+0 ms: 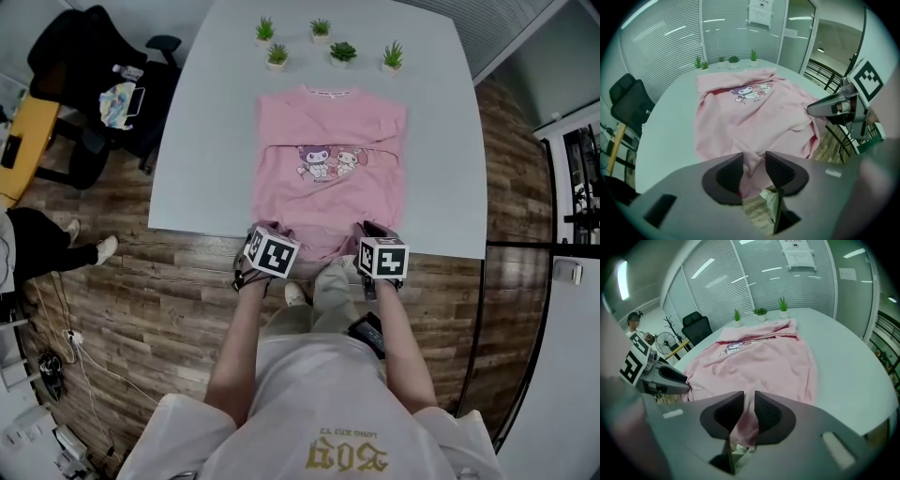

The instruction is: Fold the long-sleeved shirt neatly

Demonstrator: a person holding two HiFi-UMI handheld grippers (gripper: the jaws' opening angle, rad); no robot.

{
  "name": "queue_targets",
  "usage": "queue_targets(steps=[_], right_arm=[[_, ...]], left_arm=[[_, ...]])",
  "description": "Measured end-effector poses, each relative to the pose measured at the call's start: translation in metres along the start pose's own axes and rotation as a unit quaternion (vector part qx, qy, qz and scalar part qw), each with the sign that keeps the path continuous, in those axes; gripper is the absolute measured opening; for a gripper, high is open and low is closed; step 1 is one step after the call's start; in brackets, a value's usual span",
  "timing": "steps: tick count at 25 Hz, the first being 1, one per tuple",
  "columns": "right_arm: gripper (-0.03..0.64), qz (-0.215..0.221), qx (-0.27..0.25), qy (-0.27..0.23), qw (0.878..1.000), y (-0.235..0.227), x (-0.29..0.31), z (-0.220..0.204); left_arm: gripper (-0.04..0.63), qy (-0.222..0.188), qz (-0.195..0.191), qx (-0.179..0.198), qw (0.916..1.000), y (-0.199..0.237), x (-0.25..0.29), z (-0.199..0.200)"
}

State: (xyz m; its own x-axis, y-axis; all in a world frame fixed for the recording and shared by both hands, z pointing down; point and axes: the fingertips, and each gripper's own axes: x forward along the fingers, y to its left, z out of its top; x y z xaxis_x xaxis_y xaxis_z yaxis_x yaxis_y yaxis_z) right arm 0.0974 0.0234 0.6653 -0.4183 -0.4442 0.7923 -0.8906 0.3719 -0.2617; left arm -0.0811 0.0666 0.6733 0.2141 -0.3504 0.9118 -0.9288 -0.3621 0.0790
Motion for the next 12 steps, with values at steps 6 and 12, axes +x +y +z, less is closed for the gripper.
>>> queue_targets(steps=[6,12], right_arm=[[0.028,-0.012,0.000,-0.020,1.000,-0.006,-0.008,0.004],[0.025,-0.022,-0.001,-0.043,0.999,-0.010,-0.029,0.006]], left_arm=[[0.138,-0.012,0.006,0.006,0.9999,0.003,-0.002,-0.001],[0.066,-0.029,0.025,0.010,0.9992,0.008,-0.014,-0.005]])
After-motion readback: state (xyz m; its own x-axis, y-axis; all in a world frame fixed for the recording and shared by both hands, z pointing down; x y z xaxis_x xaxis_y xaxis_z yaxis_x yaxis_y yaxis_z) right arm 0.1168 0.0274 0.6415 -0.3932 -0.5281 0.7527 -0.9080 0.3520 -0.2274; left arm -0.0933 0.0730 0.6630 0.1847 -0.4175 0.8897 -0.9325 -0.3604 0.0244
